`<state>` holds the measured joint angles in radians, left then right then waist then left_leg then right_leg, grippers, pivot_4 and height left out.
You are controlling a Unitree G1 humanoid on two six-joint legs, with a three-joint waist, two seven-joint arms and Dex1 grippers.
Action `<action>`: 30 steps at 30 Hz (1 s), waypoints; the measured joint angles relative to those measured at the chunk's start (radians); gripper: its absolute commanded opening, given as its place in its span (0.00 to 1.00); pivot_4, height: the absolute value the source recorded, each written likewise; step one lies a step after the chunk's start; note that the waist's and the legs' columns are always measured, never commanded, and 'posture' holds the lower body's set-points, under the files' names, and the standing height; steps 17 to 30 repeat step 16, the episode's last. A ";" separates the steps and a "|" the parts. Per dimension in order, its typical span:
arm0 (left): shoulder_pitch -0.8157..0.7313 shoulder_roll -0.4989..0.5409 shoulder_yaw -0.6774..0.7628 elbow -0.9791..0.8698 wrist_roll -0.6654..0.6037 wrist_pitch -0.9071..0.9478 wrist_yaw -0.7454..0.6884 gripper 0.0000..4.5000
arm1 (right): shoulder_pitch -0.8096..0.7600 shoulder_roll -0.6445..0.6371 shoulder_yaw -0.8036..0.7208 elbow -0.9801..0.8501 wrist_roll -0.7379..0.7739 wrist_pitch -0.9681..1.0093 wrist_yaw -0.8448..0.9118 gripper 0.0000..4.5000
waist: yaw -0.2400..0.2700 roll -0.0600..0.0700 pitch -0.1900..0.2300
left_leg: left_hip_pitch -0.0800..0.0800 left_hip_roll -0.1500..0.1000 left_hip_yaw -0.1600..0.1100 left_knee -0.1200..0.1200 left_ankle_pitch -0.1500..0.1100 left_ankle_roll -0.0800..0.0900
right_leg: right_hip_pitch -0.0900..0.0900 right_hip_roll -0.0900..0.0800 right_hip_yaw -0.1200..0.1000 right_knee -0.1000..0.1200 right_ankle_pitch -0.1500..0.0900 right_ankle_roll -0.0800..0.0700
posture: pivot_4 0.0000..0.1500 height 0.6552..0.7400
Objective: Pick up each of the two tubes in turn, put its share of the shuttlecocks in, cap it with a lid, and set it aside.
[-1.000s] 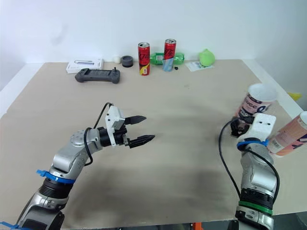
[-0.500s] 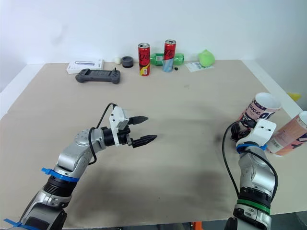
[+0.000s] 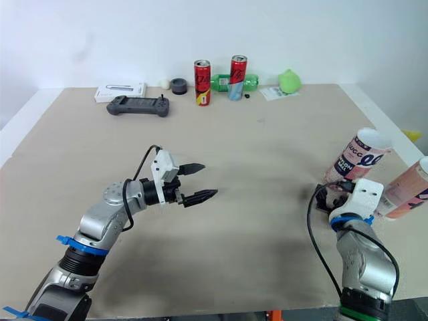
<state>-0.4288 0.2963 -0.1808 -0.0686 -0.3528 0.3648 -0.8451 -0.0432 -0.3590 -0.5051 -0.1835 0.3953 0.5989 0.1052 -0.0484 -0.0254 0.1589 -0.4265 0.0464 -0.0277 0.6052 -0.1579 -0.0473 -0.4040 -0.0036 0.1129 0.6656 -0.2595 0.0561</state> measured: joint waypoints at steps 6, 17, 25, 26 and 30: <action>0.099 0.013 0.089 -0.002 0.053 -0.074 0.138 1.00 | 0.165 -0.032 0.177 -0.218 0.081 -0.066 0.288 0.99 | -0.015 0.001 0.000 | 0.002 0.001 0.001 -0.001 0.000 0.000 | -0.001 0.001 0.001 0.000 0.000 -0.004 | 1.00 1.00; 0.260 0.076 0.198 -0.137 0.038 -0.073 0.212 1.00 | 0.019 -0.138 0.356 -0.132 0.067 -0.149 0.517 0.99 | 0.000 -0.005 0.002 | 0.001 0.000 0.003 0.000 0.001 -0.002 | 0.000 -0.002 0.000 -0.001 -0.001 -0.004 | 1.00 1.00; 0.260 0.076 0.198 -0.137 0.038 -0.073 0.212 1.00 | 0.019 -0.138 0.356 -0.132 0.067 -0.149 0.517 0.99 | 0.000 -0.005 0.002 | 0.001 0.000 0.003 0.000 0.001 -0.002 | 0.000 -0.002 0.000 -0.001 -0.001 -0.004 | 1.00 1.00; 0.260 0.076 0.198 -0.137 0.038 -0.073 0.212 1.00 | 0.019 -0.138 0.356 -0.132 0.067 -0.149 0.517 0.99 | 0.000 -0.005 0.002 | 0.001 0.000 0.003 0.000 0.001 -0.002 | 0.000 -0.002 0.000 -0.001 -0.001 -0.004 | 1.00 1.00; 0.260 0.076 0.198 -0.137 0.038 -0.073 0.212 1.00 | 0.019 -0.138 0.356 -0.132 0.067 -0.149 0.517 0.99 | 0.000 -0.005 0.002 | 0.001 0.000 0.003 0.000 0.001 -0.002 | 0.000 -0.002 0.000 -0.001 -0.001 -0.004 | 1.00 1.00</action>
